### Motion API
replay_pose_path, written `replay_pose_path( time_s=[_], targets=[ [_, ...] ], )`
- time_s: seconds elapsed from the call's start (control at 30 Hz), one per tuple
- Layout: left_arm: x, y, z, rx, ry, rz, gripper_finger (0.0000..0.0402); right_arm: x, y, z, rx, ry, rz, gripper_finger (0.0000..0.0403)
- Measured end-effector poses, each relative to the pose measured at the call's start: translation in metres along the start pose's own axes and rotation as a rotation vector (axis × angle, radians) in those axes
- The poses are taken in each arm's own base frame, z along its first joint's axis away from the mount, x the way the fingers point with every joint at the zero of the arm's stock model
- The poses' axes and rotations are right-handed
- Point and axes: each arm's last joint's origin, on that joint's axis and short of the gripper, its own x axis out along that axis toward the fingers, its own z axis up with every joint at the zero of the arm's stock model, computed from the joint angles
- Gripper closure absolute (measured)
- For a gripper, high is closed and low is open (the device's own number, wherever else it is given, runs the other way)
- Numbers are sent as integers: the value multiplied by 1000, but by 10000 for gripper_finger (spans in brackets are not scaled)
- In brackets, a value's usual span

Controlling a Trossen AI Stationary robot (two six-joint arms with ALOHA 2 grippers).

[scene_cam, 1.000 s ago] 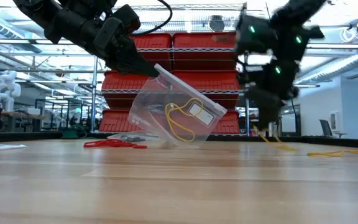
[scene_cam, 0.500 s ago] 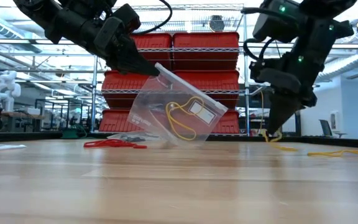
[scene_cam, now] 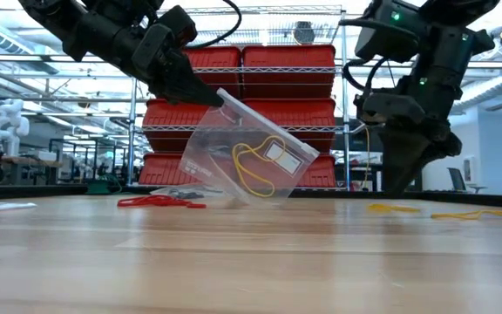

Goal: Sort rubber bands
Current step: Put the yellow rubber band into the bottom right transparent zip bag

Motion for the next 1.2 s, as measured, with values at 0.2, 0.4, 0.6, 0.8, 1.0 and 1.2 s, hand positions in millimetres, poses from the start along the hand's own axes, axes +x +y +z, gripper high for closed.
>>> replay_pose_path(
  time_s=[0.2,0.4,0.6,0.8,1.0,1.2],
  targets=[
    [0,0,0,0,0,0,400,1,-9,6,164,-38,-75,169],
    [0,0,0,-1,0,0,400,6,-24,16,300,-63,-174,127],
    [0,0,0,-1,1,0,400,29,-20,26,336,-67,-128,115],
    [0,0,-1,0,7,0,400,45,-21,24,346,-62,-195,123],
    [0,0,0,0,5,0,400,45,-21,22,340,-73,-214,184],
    [0,0,0,0,5,0,400,47,-17,12,289,-82,-240,306]
  ],
)
